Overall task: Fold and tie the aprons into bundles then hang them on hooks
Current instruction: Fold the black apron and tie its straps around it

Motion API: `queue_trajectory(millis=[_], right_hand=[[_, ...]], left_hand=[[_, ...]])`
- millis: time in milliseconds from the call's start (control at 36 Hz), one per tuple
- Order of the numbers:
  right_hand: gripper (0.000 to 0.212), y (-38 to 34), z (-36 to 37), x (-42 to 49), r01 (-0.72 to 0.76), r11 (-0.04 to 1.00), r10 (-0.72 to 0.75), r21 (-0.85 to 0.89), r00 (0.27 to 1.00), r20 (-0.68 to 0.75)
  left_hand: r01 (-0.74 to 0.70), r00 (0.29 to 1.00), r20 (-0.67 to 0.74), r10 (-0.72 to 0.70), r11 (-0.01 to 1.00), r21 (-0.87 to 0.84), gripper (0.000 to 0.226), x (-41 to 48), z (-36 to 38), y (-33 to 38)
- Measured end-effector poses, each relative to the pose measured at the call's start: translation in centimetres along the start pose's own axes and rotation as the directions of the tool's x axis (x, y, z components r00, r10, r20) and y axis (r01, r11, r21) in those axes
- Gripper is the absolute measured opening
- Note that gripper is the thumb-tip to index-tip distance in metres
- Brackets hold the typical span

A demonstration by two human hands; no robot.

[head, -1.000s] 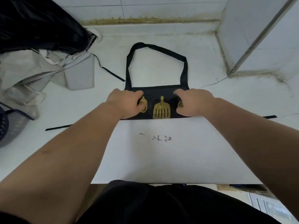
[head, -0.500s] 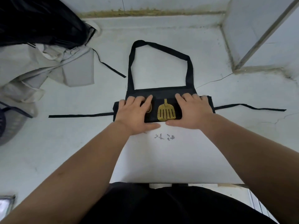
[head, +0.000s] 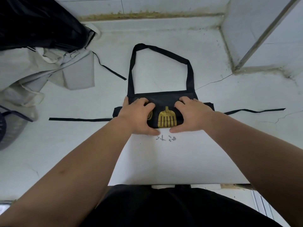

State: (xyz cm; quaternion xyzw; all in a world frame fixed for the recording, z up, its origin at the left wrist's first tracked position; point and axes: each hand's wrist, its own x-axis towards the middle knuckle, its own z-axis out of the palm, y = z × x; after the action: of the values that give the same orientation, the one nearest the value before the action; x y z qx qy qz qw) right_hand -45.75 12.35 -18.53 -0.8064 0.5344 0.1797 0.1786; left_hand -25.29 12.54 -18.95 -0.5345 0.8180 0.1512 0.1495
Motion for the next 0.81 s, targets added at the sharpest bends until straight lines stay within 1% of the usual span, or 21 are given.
queue_trajectory(millis=[56, 111, 167, 222, 278, 333, 361, 417, 444, 500, 528, 556, 583, 611, 639, 667, 694, 722, 750, 778, 806], right_hand=[[0.093, 0.2, 0.1, 0.0, 0.007, 0.999, -0.009, -0.049, 1.000, -0.029], [0.089, 0.2, 0.2, -0.1, 0.013, 0.995, -0.021, -0.101, 0.997, -0.078], [0.086, 0.1, 0.3, -0.1, 0.029, 0.993, -0.042, -0.117, 0.993, -0.108], [0.086, 0.1, 0.3, -0.2, 0.026, 0.998, -0.031, -0.058, 0.995, -0.095], [0.081, 0.2, 0.1, -0.3, 0.014, 0.998, -0.007, 0.054, 0.993, -0.118], [0.068, 0.6, -0.5, -0.2, -0.004, 0.986, 0.024, 0.167, 0.992, -0.121], [0.059, 0.8, -1.0, -0.2, -0.022, 0.975, 0.043, 0.221, 0.995, -0.093], [0.044, 1.0, -1.8, 0.0, -0.047, 0.951, 0.054, 0.306, 0.998, -0.015], [0.044, 1.1, -2.1, 0.1, -0.049, 0.949, 0.049, 0.310, 0.999, 0.009], [0.053, 1.2, -2.6, 0.4, -0.051, 0.968, 0.050, 0.245, 0.999, 0.012], [0.056, 1.2, -2.7, 0.5, -0.064, 0.977, 0.068, 0.201, 0.998, -0.015], [0.057, 1.3, -2.7, 0.8, -0.081, 0.984, 0.092, 0.158, 0.994, -0.061], [0.057, 1.3, -2.6, 1.0, -0.100, 0.988, 0.113, 0.116, 0.987, -0.110], [0.055, 1.3, -2.5, 1.2, -0.115, 0.991, 0.124, 0.063, 0.980, -0.154], [0.053, 1.2, -2.4, 1.4, -0.126, 0.992, 0.123, -0.001, 0.975, -0.187], [0.051, 1.2, -2.1, 1.7, -0.137, 0.988, 0.119, -0.069, 0.969, -0.216], [0.048, 1.1, -1.8, 1.9, -0.149, 0.980, 0.114, -0.130, 0.963, -0.243], [0.046, 1.0, -1.3, 2.1, -0.163, 0.971, 0.114, -0.174, 0.959, -0.261], [0.045, 0.8, -0.8, 2.3, -0.172, 0.966, 0.118, -0.191, 0.956, -0.269], [0.046, 0.5, -0.2, 2.4, -0.170, 0.969, 0.120, -0.180, 0.959, -0.259], [0.049, 0.1, 0.4, 2.5, -0.156, 0.977, 0.119, -0.147, 0.965, -0.235]], left_hand=[[0.006, 1.000, 0.008, -0.007, 0.998, 0.063, 0.096, -0.3, 0.3, 0.1], [0.008, 1.000, -0.013, -0.006, 0.994, 0.107, 0.100, -0.9, 0.9, 0.1], [-0.002, 0.999, -0.031, 0.005, 0.996, 0.088, 0.102, -1.3, 1.3, 0.2], [-0.006, 1.000, -0.017, 0.007, 0.999, 0.035, 0.101, -1.3, 1.1, 0.3], [-0.006, 1.000, -0.026, 0.006, 1.000, -0.006, 0.087, -0.9, 0.4, 0.2], [0.010, 1.000, -0.023, -0.012, 0.995, -0.098, 0.063, -0.5, -0.5, -0.4], [0.035, 0.999, 0.005, -0.034, 0.983, -0.179, 0.051, -0.3, -1.1, -0.6], [0.103, 0.991, 0.111, -0.068, 0.932, -0.348, 0.029, 0.0, -2.2, -1.3], [0.145, 0.982, 0.173, -0.079, 0.899, -0.414, 0.025, 0.3, -2.8, -1.6], [0.228, 0.961, 0.257, -0.102, 0.820, -0.525, 0.030, 0.8, -3.4, -2.1], [0.263, 0.953, 0.278, -0.121, 0.789, -0.556, 0.033, 0.9, -3.5, -2.2], [0.282, 0.949, 0.281, -0.141, 0.779, -0.561, 0.036, 1.0, -3.6, -2.2], [0.274, 0.953, 0.260, -0.155, 0.806, -0.525, 0.040, 1.3, -3.4, -2.2], [0.246, 0.963, 0.213, -0.167, 0.869, -0.429, 0.046, 1.4, -3.2, -2.2], [0.214, 0.973, 0.142, -0.181, 0.938, -0.274, 0.050, 1.6, -2.9, -2.0], [0.186, 0.982, 0.038, -0.183, 0.978, -0.089, 0.049, 1.8, -2.7, -1.8], [0.168, 0.985, -0.061, -0.164, 0.983, 0.070, 0.044, 1.9, -2.4, -1.6], [0.147, 0.984, -0.126, -0.125, 0.972, 0.182, 0.040, 2.1, -1.9, -1.3], [0.106, 0.985, -0.155, -0.070, 0.966, 0.235, 0.044, 2.2, -1.2, -1.0], [0.060, 0.990, -0.142, -0.025, 0.966, 0.250, 0.053, 2.2, -0.4, -0.4], [0.030, 0.992, -0.129, -0.003, 0.978, 0.207, 0.059, 2.1, 0.4, 0.1]])
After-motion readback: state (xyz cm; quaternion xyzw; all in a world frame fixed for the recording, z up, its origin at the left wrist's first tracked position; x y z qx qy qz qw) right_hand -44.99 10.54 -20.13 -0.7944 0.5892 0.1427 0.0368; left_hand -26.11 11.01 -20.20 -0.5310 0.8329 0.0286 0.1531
